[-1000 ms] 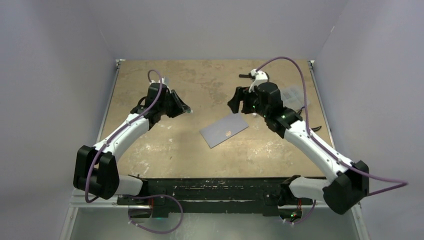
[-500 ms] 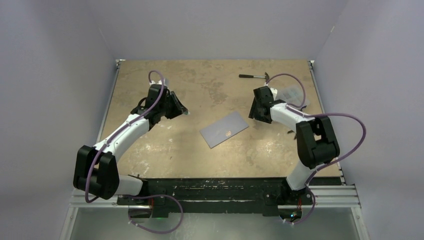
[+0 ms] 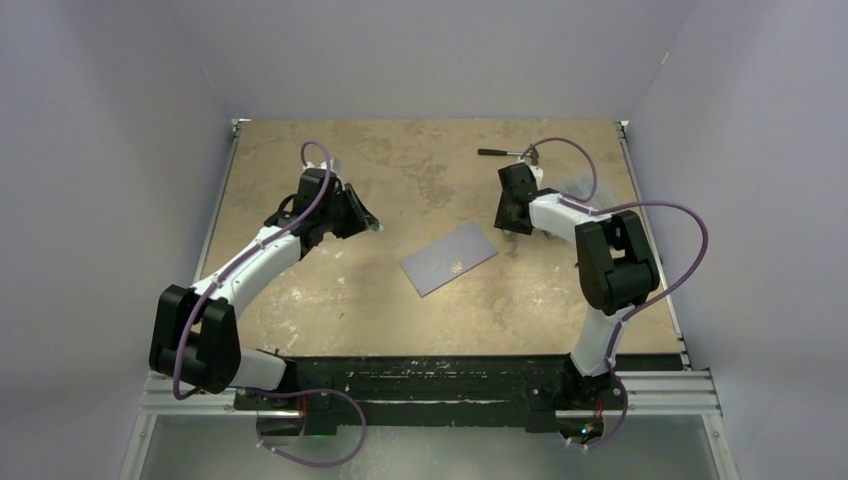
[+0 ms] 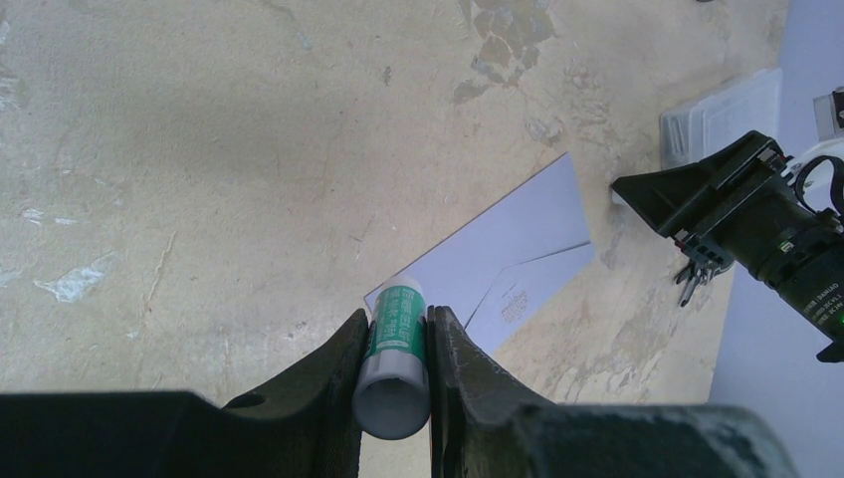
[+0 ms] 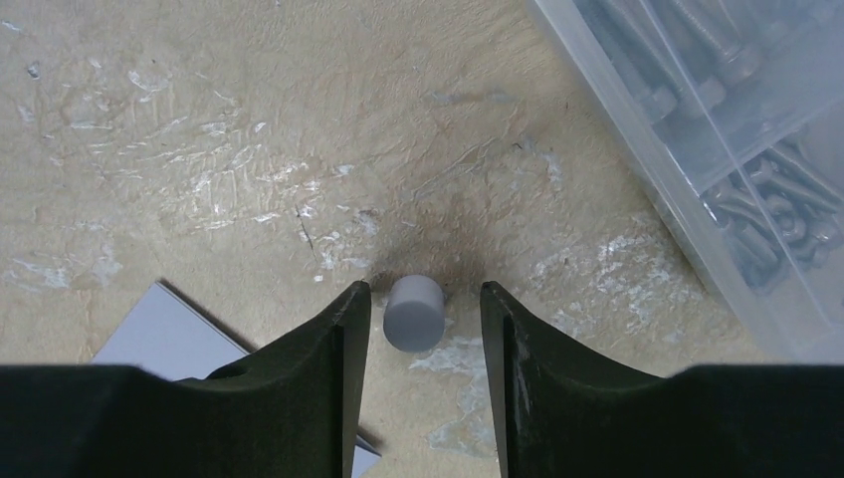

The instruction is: Place the letter into the envelope and seal it

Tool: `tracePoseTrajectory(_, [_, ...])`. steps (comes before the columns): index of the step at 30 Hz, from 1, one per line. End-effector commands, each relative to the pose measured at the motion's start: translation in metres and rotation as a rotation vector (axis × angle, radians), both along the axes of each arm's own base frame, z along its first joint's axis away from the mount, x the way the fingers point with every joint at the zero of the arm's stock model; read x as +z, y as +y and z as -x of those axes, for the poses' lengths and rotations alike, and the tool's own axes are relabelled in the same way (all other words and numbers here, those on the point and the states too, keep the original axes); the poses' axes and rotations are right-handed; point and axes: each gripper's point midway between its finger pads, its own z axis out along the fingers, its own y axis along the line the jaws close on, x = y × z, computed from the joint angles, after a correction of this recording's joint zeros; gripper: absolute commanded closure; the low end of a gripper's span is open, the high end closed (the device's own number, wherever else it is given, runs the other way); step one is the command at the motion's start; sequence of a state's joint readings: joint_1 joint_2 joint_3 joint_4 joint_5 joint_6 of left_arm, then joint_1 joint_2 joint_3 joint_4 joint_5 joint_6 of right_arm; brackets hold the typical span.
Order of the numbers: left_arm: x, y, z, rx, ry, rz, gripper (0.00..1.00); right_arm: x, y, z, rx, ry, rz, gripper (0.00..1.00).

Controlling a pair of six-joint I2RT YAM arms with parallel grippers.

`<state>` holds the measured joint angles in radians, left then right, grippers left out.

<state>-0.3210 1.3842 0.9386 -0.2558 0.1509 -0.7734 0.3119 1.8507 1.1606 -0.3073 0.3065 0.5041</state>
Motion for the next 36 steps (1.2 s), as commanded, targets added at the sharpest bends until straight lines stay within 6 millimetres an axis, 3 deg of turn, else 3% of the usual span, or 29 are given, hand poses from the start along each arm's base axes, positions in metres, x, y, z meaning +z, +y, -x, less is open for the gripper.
tracePoseTrajectory(1, [0.011,-0.005,-0.008,-0.027,-0.047,0.013,1.00,0.016,-0.004,-0.015,-0.019,-0.049,0.021,0.54])
tracePoseTrajectory(5, [0.019,-0.006,-0.010,-0.035,-0.061,0.017,1.00,0.015,-0.004,-0.012,-0.015,-0.036,0.015,0.65])
tracePoseTrajectory(8, [0.023,-0.008,-0.011,-0.043,-0.070,0.025,1.00,0.017,-0.005,-0.010,-0.023,-0.043,0.018,0.82])
tracePoseTrajectory(12, [0.039,-0.023,-0.011,-0.099,-0.101,0.098,1.00,0.034,0.005,-0.013,0.016,-0.080,-0.035,0.99])
tracePoseTrajectory(15, [0.065,-0.043,-0.013,-0.166,-0.143,0.211,1.00,0.074,0.030,-0.015,0.116,-0.156,-0.161,1.00])
tracePoseTrajectory(18, [0.097,-0.061,-0.016,-0.213,-0.190,0.343,1.00,0.139,0.074,-0.008,0.309,-0.278,-0.375,1.00])
tracePoseTrajectory(22, [0.146,-0.086,-0.011,-0.319,-0.258,0.565,1.00,0.223,0.127,0.023,0.563,-0.406,-0.682,1.00])
tracePoseTrajectory(26, [0.190,-0.096,-0.006,-0.388,-0.338,0.711,1.00,0.294,0.153,0.058,0.708,-0.526,-0.942,1.00])
tracePoseTrajectory(29, [0.212,-0.100,-0.002,-0.411,-0.366,0.776,1.00,0.319,0.169,0.081,0.776,-0.573,-1.044,1.00])
tracePoseTrajectory(32, [0.223,-0.103,0.003,-0.436,-0.378,0.802,1.00,0.325,0.178,0.081,0.765,-0.597,-1.012,1.00])
tracePoseTrajectory(36, [0.212,-0.103,0.003,-0.454,-0.364,0.698,1.00,0.330,0.178,0.079,0.752,-0.620,-0.978,1.00])
